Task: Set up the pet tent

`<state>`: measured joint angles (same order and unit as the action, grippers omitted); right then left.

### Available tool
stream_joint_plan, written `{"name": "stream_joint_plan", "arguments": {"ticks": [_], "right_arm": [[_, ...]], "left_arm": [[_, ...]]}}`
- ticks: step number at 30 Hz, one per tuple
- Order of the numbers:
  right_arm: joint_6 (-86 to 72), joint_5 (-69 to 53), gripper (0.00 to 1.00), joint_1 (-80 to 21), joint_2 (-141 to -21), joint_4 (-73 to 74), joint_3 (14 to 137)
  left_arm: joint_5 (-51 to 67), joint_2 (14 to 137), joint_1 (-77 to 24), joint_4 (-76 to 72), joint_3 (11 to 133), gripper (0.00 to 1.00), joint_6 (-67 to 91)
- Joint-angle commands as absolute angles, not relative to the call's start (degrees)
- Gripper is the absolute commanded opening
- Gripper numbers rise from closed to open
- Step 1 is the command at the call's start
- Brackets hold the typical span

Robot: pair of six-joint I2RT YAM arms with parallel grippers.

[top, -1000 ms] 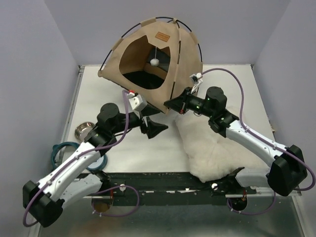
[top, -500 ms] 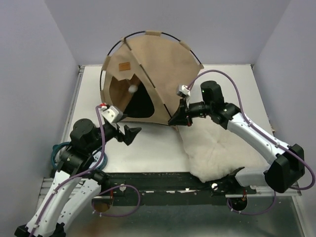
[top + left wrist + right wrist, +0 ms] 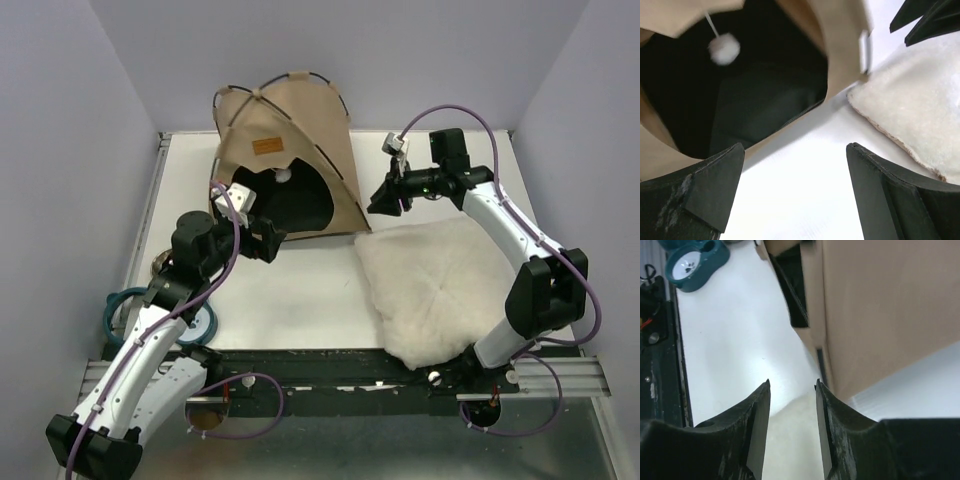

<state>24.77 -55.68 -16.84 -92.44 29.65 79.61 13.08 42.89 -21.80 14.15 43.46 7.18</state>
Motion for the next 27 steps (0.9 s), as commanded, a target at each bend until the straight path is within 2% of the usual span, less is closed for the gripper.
{"name": "stream_joint_plan", "arguments": {"ticks": [1, 5, 7, 12, 14, 17, 21, 25, 27], "right_arm": [[23.7, -49.9, 0.47, -15.7, -93.7, 26.6, 77.7], [22.9, -49.6, 0.57, -15.8, -98.7, 28.0, 81.6], [22.1, -49.2, 0.70, -15.9, -98.5, 26.5, 81.7], [19.7, -46.8, 0.80, -14.6, -93.7, 29.4, 81.1], [21.4, -44.0, 0.83, -12.7, -91.8, 34.9, 81.6], [29.6, -40.1, 0.85, -10.2, -89.7, 46.2, 83.4], [25.1, -40.3, 0.89, -10.5, -86.5, 45.9, 82.1], [21.1, -38.7, 0.89, -15.1, -87.9, 41.9, 82.7], [21.1, -37.8, 0.87, -17.9, -89.0, 40.7, 83.6]], "left_arm": [[11.9, 43.9, -21.4, 9.0, 43.2, 0.99, 10.6], [11.1, 44.0, -21.1, 8.2, 42.8, 0.99, 11.8], [12.6, 43.8, -20.7, 8.7, 43.7, 0.99, 10.3], [32.0, 45.1, -20.6, 17.8, 47.5, 0.98, 0.4], [36.2, 46.1, -20.7, 22.7, 47.9, 0.96, -2.8], [33.2, 46.4, -20.6, 22.8, 46.5, 0.96, 1.6], [23.2, 45.2, -18.8, 13.1, 46.7, 0.98, 6.6], [15.0, 51.4, -12.9, 9.9, 56.0, 0.98, 3.8], [15.9, 55.6, -6.5, 9.2, 62.2, 0.98, 3.6]]}}
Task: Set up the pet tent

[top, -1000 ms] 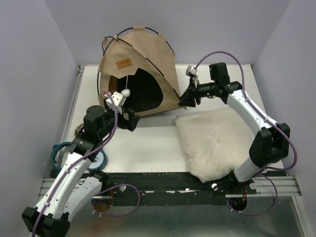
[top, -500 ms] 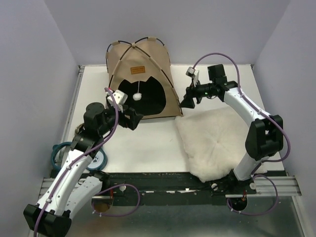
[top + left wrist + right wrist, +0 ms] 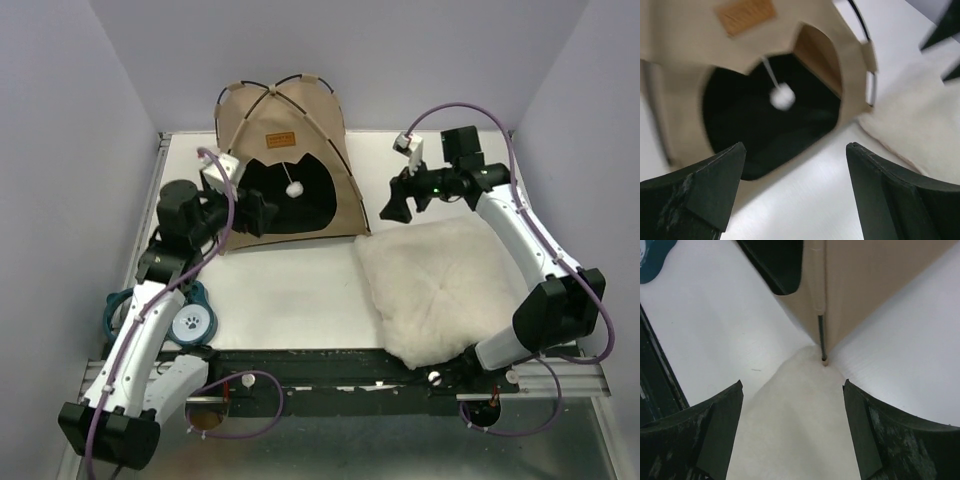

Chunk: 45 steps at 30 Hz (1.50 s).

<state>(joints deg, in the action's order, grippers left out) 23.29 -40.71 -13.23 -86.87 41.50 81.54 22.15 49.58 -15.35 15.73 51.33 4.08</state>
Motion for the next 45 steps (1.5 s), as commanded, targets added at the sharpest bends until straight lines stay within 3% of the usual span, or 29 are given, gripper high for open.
{"name": "stream_joint_plan", "arguments": {"ticks": [1, 8, 13, 18, 21, 24, 29, 32, 35, 37, 39, 43, 45], "right_arm": [[21.2, -36.8, 0.86, -19.1, -89.6, 40.3, 84.1], [19.4, -32.1, 0.84, -22.8, -98.5, 37.0, 91.5], [20.7, -32.0, 0.81, -24.2, -104.9, 37.8, 98.2], [21.4, -31.9, 0.67, -25.0, -108.9, 37.5, 102.8], [20.8, -32.2, 0.50, -25.7, -111.8, 36.7, 106.4], [20.1, -31.8, 0.43, -26.4, -115.0, 33.7, 109.7], [19.5, -31.7, 0.35, -27.5, -121.5, 31.0, 118.5], [18.8, -32.3, 0.35, -28.1, -124.4, 28.6, 121.8], [19.6, -31.6, 0.36, -28.9, -125.4, 24.2, 122.3], [19.4, -30.0, 0.46, -29.2, -126.3, 23.5, 124.0], [19.7, -27.3, 0.48, -29.1, -126.5, 23.8, 124.6], [20.1, -27.4, 0.79, -26.6, -120.3, 27.2, 120.5], [19.6, -30.9, 0.89, -24.4, -113.5, 27.7, 113.4]], "left_arm": [[16.8, 58.0, -4.1, 10.4, 65.9, 0.98, 3.0], [25.4, 73.2, 2.3, 15.5, 75.6, 0.96, -4.7], [29.8, 74.7, 2.3, 12.2, 69.5, 0.93, -4.7], [30.7, 69.2, 2.5, 11.7, 64.9, 0.61, -3.6], [29.5, 62.2, 2.5, 11.7, 61.4, 0.48, -1.2], [28.2, 57.0, 2.5, 13.3, 59.2, 0.33, 1.7], [27.4, 54.1, 2.5, 13.8, 57.4, 0.23, 4.0], [25.2, 56.6, 2.5, 13.7, 57.9, 0.25, 4.0], [22.6, 59.0, 2.5, 12.6, 59.0, 0.46, 4.7], [23.0, 59.8, 2.5, 11.7, 59.8, 0.61, 5.4], [26.2, 60.4, 2.5, 11.6, 60.9, 0.69, 5.4], [28.8, 58.5, 2.5, 10.8, 62.0, 0.82, 5.2], [29.4, 55.7, 2.5, 10.4, 62.1, 0.89, 4.2]]}}
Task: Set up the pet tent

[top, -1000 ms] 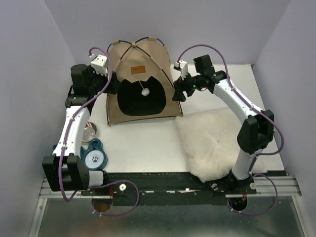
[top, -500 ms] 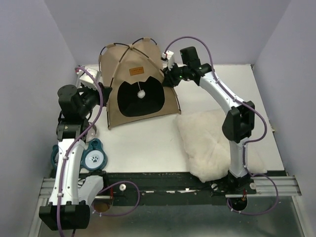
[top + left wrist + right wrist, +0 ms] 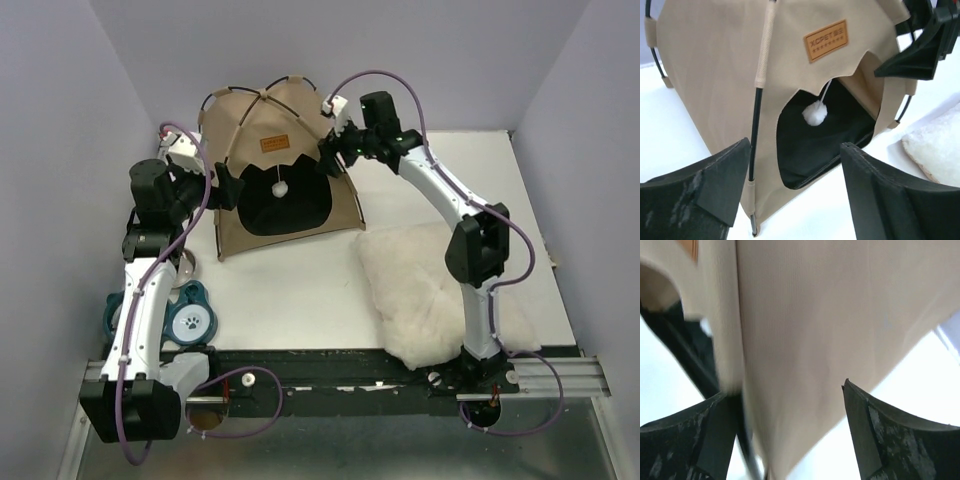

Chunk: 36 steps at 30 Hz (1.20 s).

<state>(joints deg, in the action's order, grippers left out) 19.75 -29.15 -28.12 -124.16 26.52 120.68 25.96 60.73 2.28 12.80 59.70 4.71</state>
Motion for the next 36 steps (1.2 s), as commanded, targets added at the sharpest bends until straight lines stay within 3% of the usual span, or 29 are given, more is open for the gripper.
{"name": "stream_joint_plan", "arguments": {"ticks": [1, 5, 8, 14, 18, 22, 28, 36], "right_arm": [[19.2, -32.1, 0.92, -23.4, -109.2, 27.9, 109.2], [17.6, -33.7, 0.93, -17.0, -95.0, 36.4, 98.3], [18.6, -32.9, 0.93, -8.6, -88.1, 49.1, 92.9], [35.3, -26.3, 0.93, 14.1, -79.1, 66.2, 76.4], [46.7, -20.0, 0.94, 25.1, -79.8, 68.6, 67.4], [51.8, -16.0, 0.95, 30.2, -81.6, 65.2, 61.4], [53.5, -16.4, 0.94, 35.5, -90.8, 64.1, 61.9], [55.8, -31.7, 0.89, 36.0, -99.6, 70.7, 68.4]], "left_arm": [[29.9, 54.9, 2.5, 10.4, 62.6, 0.91, 5.0], [40.1, 55.7, 1.9, 16.1, 66.0, 0.99, 6.2], [44.3, 55.8, -2.8, 18.7, 61.1, 0.99, 9.8], [38.6, 50.5, -24.2, -3.3, 37.5, 0.99, 33.6], [30.7, 55.7, -39.6, -19.0, 28.8, 0.99, 41.0], [25.7, 68.7, -47.9, -36.1, 26.4, 0.99, 44.6], [26.8, 92.7, -53.8, -56.1, 30.9, 0.99, 53.9], [26.0, 105.3, -56.8, -59.9, 40.0, 0.99, 57.3]]}}
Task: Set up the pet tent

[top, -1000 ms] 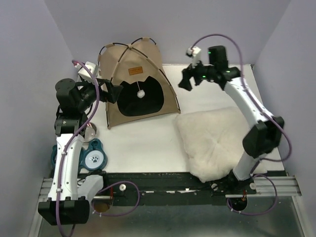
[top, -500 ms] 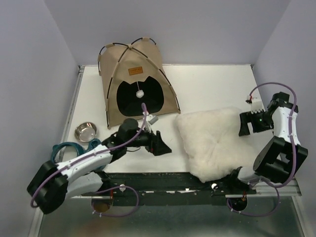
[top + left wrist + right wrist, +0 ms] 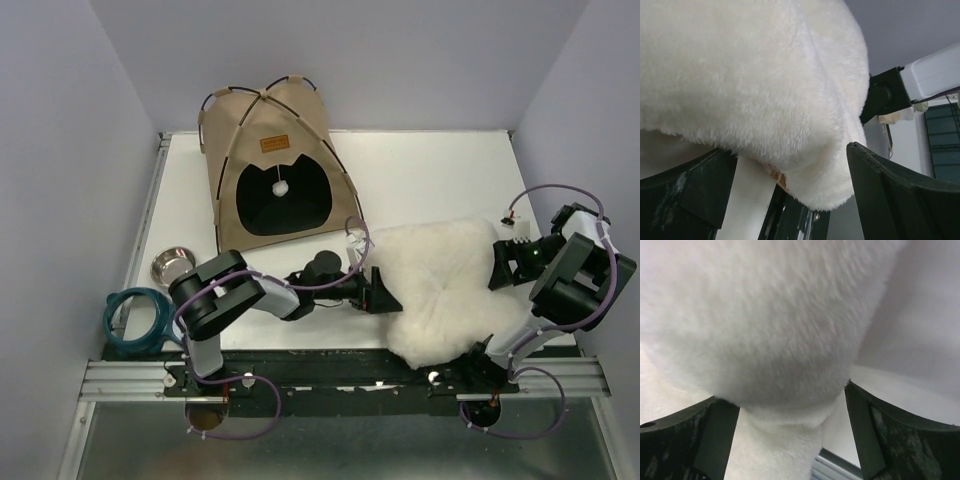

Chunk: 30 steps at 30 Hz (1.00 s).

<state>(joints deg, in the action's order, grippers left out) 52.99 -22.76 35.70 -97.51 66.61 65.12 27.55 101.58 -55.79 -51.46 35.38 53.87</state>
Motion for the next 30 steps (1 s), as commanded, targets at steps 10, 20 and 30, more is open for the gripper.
{"name": "stream_joint_plan", "arguments": {"ticks": [10, 20, 30], "right_arm": [[52.5, -45.3, 0.62, 28.3, -92.7, 71.2, 64.9], [49.0, -52.8, 0.01, 18.9, -76.5, 78.1, 67.0], [13.9, -52.3, 0.01, -14.2, -66.9, 50.8, 63.2]], "left_arm": [[24.4, 104.9, -56.2, -49.2, 48.4, 0.32, 49.9], [29.9, 81.4, -52.6, -24.6, 49.5, 0.00, 40.3], [37.1, 56.0, -35.4, 10.1, 43.0, 0.00, 31.2]]}}
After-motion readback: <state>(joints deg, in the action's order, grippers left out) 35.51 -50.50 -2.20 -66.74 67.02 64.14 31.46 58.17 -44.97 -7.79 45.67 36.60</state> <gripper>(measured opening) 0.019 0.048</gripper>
